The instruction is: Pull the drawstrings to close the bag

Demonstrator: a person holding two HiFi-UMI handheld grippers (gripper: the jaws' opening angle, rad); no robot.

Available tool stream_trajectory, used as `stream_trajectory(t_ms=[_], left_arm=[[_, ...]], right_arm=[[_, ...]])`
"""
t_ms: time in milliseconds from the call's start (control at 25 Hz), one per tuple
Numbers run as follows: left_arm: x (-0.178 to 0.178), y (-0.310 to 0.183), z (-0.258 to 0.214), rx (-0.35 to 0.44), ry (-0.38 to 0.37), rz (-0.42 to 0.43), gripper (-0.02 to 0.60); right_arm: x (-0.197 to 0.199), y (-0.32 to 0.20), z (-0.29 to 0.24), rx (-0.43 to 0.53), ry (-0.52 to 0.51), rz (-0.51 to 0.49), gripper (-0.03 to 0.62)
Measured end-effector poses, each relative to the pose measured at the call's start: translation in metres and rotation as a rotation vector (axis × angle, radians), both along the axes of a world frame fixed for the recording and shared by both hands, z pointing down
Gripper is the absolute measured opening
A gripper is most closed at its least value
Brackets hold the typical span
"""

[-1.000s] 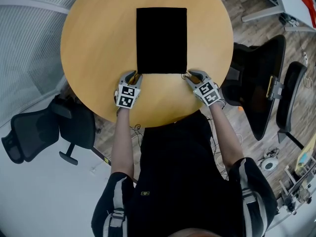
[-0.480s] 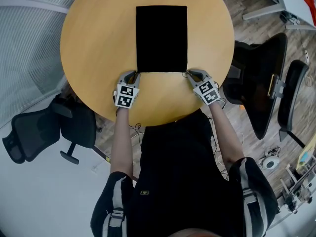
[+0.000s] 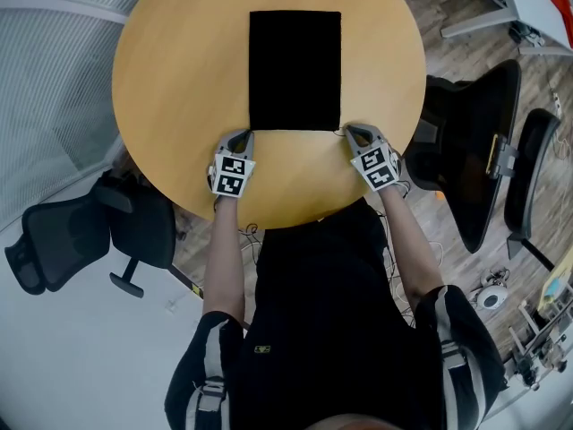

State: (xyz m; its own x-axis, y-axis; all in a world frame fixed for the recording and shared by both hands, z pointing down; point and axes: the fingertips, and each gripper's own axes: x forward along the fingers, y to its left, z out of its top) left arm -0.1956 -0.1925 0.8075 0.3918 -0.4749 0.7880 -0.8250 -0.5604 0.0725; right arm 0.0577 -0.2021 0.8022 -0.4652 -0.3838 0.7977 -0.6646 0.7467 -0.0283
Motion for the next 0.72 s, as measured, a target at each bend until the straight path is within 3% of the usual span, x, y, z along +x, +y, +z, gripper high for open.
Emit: stream_trajectory(t_ms=[400, 720], left_arm=[[0.005, 0.006, -0.005, 0.017, 0.009, 0.017, 0.020], [0.006, 0.013, -0.012, -0.001, 0.009, 0.006, 0.015]], right_arm=[[0.014, -0.010, -0.005, 0.068, 0.051, 0.070, 0.058], [0.023, -0.014, -0.016, 0.096, 0.031, 0.107, 0.057]])
